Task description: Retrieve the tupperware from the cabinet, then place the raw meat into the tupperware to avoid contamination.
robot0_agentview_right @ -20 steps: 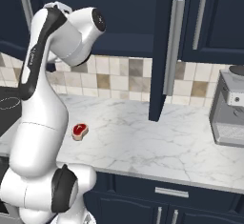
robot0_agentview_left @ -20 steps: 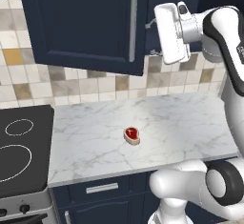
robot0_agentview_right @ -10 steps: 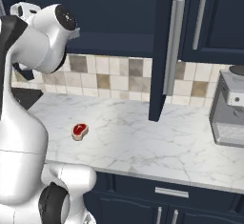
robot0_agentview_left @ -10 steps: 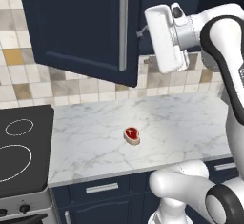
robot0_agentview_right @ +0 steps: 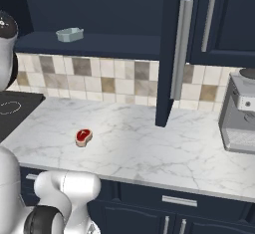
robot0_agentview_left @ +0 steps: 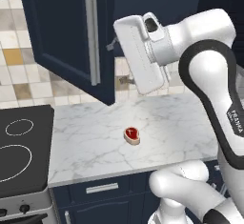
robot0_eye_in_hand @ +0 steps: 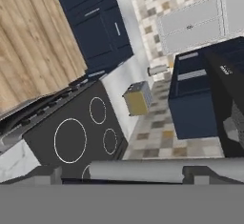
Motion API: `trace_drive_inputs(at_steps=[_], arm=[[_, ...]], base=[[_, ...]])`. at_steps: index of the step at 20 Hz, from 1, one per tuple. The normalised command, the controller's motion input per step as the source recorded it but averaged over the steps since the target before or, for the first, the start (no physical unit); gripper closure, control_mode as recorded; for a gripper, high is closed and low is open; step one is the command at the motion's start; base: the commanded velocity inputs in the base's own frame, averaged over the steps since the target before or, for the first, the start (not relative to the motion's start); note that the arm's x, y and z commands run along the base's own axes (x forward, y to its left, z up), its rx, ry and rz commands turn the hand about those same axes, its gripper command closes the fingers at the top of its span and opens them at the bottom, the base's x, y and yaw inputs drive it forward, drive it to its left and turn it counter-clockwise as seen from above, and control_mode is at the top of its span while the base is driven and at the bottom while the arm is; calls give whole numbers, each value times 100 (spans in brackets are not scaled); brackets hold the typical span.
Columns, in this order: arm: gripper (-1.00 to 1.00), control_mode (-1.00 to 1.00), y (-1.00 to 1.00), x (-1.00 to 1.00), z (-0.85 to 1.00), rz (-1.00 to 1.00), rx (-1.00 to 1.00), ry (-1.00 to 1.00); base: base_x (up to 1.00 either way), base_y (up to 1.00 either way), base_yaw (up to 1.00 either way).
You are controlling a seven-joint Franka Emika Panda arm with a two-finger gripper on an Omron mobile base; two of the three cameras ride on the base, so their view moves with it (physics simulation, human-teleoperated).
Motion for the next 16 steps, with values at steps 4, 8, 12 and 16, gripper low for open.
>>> trace_drive_inputs(at_steps=[4,8,12,16], arm=[[-100,-100,99,-34,-41,3,-7,-4],[-100,-100,94,-17,-45,2,-5,-2],[-100,-100,84,-6,-42,2,-5,0],[-100,-100,43,-12,-15,0,-3,-1]], base=[[0,0,0],[0,0,0],[0,0,0],[0,0,0]])
